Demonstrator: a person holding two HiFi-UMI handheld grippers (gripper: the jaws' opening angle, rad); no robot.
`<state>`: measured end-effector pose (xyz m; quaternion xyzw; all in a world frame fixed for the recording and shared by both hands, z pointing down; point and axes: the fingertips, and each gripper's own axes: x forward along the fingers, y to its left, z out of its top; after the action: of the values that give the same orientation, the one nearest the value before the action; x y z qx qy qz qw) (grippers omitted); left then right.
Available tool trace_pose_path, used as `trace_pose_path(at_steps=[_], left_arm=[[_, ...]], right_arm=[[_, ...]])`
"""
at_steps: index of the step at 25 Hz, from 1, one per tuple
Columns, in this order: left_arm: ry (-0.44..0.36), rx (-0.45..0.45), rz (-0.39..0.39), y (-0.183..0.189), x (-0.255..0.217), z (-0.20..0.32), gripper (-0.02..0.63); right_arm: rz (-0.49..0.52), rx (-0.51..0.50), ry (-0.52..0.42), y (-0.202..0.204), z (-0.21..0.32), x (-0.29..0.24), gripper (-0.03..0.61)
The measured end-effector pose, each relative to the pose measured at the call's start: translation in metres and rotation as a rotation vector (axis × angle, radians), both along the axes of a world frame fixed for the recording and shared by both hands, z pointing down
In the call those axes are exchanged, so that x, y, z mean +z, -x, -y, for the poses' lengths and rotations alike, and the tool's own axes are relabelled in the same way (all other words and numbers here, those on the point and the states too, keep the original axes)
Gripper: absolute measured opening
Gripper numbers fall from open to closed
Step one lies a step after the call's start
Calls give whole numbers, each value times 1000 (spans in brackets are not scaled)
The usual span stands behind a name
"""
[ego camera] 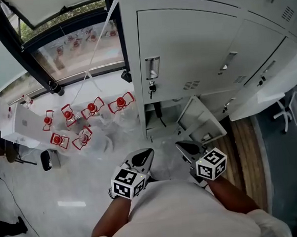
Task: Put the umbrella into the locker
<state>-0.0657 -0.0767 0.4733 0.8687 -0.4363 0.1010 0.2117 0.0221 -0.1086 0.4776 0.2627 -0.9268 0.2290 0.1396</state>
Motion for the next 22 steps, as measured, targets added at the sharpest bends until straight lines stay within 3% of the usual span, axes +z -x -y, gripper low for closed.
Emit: trace_pose_path(at_steps=[7, 10, 14, 19, 22], left_arm=[[-40, -28, -16, -76, -22, -28, 14], [-45, -30, 6, -103, -25, -50, 15], [-20, -67, 20, -127, -18, -81, 15], [-9, -76, 112, -144, -11, -120, 15], [-9, -88, 125, -145, -15, -133, 15]], right_arm=[[20, -58, -76, -59, -37, -34, 40], [57, -73, -62, -80, -58, -38, 41], [79, -99, -41, -103, -86, -28, 40], [112, -154, -20, -115, -119, -18, 40], [118, -155, -16, -120, -126, -23, 40]])
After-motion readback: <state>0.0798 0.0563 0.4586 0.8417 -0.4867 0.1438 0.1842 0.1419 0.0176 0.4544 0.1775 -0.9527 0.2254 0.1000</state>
